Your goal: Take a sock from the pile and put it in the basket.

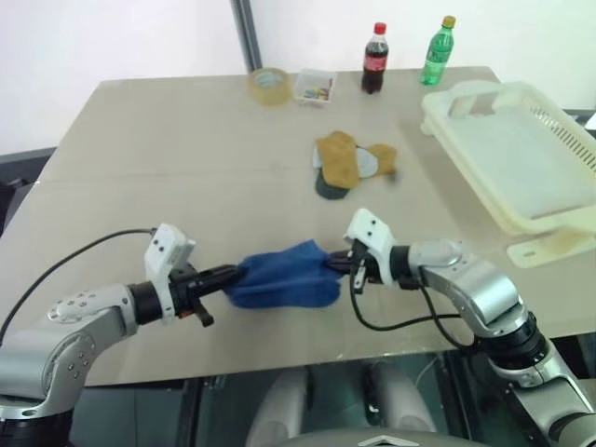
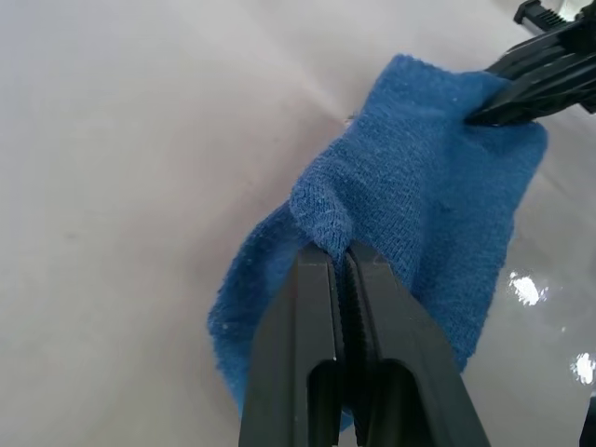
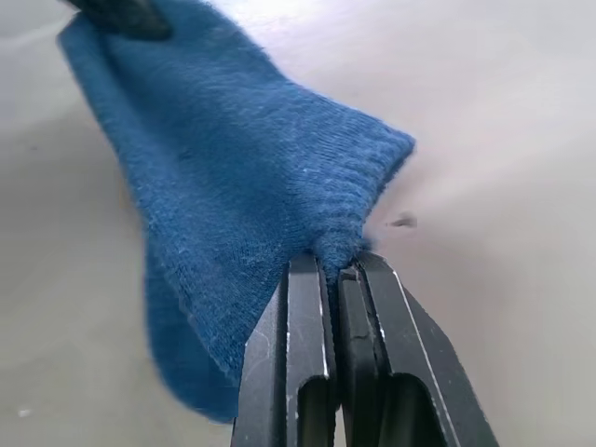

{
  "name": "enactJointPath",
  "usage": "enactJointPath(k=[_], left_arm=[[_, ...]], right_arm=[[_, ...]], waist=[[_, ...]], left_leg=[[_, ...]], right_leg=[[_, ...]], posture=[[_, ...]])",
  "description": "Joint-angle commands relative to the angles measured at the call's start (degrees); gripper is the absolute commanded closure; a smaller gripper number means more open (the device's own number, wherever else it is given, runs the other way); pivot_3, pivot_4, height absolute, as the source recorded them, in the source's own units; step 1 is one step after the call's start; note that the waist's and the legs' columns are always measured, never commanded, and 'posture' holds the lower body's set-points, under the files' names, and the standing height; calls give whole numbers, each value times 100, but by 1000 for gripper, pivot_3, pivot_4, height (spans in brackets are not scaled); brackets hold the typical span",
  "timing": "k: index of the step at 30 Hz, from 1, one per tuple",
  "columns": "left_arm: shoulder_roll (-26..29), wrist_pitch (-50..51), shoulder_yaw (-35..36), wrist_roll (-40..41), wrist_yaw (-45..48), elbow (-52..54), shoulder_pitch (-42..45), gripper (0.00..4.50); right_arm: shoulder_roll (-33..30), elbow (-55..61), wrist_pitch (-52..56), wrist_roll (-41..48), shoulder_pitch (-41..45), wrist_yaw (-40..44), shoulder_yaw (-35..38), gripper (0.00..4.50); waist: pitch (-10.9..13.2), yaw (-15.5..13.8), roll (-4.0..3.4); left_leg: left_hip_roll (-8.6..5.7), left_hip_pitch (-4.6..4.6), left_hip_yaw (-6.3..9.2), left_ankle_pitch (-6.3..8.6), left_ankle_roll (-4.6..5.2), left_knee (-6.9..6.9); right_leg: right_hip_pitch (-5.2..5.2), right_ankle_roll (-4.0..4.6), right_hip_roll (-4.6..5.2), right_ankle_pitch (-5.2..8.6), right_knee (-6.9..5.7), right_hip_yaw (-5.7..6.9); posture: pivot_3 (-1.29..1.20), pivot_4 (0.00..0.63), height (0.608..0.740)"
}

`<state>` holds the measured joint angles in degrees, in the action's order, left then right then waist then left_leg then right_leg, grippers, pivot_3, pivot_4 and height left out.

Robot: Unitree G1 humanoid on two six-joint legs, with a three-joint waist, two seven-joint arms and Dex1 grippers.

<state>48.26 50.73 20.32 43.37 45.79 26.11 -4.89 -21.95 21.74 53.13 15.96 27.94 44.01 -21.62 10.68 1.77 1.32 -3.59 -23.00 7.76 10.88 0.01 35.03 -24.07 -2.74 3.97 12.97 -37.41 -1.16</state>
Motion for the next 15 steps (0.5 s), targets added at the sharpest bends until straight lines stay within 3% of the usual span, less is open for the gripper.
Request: enactJointPath(k=[1, 8, 9, 11, 12, 15], left_arm=[[222, -126, 175, -62, 216, -120, -41, 4466], [330, -265, -167, -216, 442, -368, 214, 4466], [319, -280, -204, -236, 453, -389, 237, 4492], [339, -306, -287, -261, 525, -404, 261, 3816], [335, -343, -327, -306, 522, -409, 278, 3550], [342, -415, -403, -394, 552, -411, 294, 2076]], right_arm=[[21, 375, 182, 159, -45, -119, 11, 4500], [5, 569, 465, 425, -139, -250, 24, 4500], [-13, 591, 472, 445, -152, -254, 19, 4160], [-71, 632, 485, 481, -166, -241, 1, 3596], [-102, 646, 482, 496, -174, -235, -4, 3091], [-234, 684, 356, 399, -196, -298, -45, 1610]], waist=[[0, 8, 0], [0, 1, -1], [0, 1, -1], [0, 3, -1], [1, 4, 0], [1, 5, -1]], left_leg=[[0, 0, -2, 0, 0, 0], [1, -2, 2, 0, 0, -1], [1, -2, 2, 0, 0, -1], [1, -3, 2, 0, 0, -1], [1, -3, 2, 0, 0, -1], [2, -3, 2, 0, 0, -2]], right_leg=[[0, 0, 0, 0, 1, -2], [0, -1, 1, 1, 3, 3], [0, -1, 1, 1, 5, 3], [0, -1, 1, 0, 7, 3], [0, -1, 1, 0, 7, 3], [0, -1, 2, 1, 8, 4]], posture=[[0, 150, 740], [0, 150, 740], [0, 150, 740], [0, 150, 740], [0, 150, 740], [0, 150, 740]])
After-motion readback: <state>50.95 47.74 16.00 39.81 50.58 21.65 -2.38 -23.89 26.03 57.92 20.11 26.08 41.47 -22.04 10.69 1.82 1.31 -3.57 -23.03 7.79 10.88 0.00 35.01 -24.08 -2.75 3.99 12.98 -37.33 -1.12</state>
